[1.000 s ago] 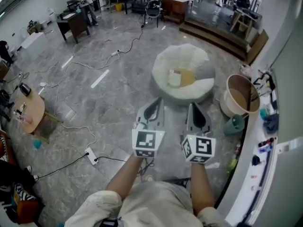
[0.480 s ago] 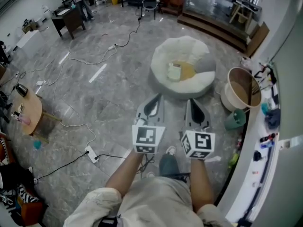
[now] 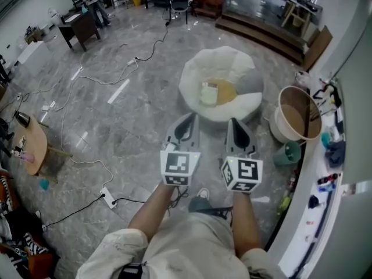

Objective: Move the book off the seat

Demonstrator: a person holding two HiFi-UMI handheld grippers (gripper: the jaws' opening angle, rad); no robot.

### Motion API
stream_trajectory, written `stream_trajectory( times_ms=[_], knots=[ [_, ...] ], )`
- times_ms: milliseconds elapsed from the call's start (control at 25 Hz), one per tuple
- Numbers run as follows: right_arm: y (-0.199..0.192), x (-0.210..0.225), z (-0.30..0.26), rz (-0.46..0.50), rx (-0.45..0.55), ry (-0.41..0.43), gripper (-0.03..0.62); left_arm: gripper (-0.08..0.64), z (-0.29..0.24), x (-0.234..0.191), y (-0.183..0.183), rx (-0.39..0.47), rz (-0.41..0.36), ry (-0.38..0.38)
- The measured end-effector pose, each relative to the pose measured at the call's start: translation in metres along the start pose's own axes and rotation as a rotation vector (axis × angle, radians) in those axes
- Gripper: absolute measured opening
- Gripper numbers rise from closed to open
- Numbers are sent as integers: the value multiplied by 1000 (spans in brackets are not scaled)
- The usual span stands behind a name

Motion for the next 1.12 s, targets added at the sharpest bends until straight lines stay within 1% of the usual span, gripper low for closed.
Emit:
stream_trajectory(
  times_ms=[320,560,720,880,1000,1120],
  knots=[
    [-13,83,-71,-28,-21,3,6,3,-102,17,-9,-13,-6,21],
    [-17,125,-118,-28,-23,26,6,3,-161,18,-7,0,-4,43],
    [-13,137,-146,-24,-19,26,6,3,-192,9,-6,3,-2,41],
    [-21,145,-181,-1,-29,18,6,3,-226,-6,-13,7,-2,27],
    [-23,149,-215,2,-40,-5,6,3,-256,-26,-14,16,-7,7],
    [-19,142,-252,-5,-43,2,6,3,-285,-53,-11,19,-22,-19]
  ],
)
Point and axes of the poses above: the fingertips, and each gripper's own axes: z backward along the fingers, x to its right, y out of its top, the point moved 6 cm from there along z, backward along the fingers, and after that the axes turned 4 degrees about y, right-handed, at the moved point
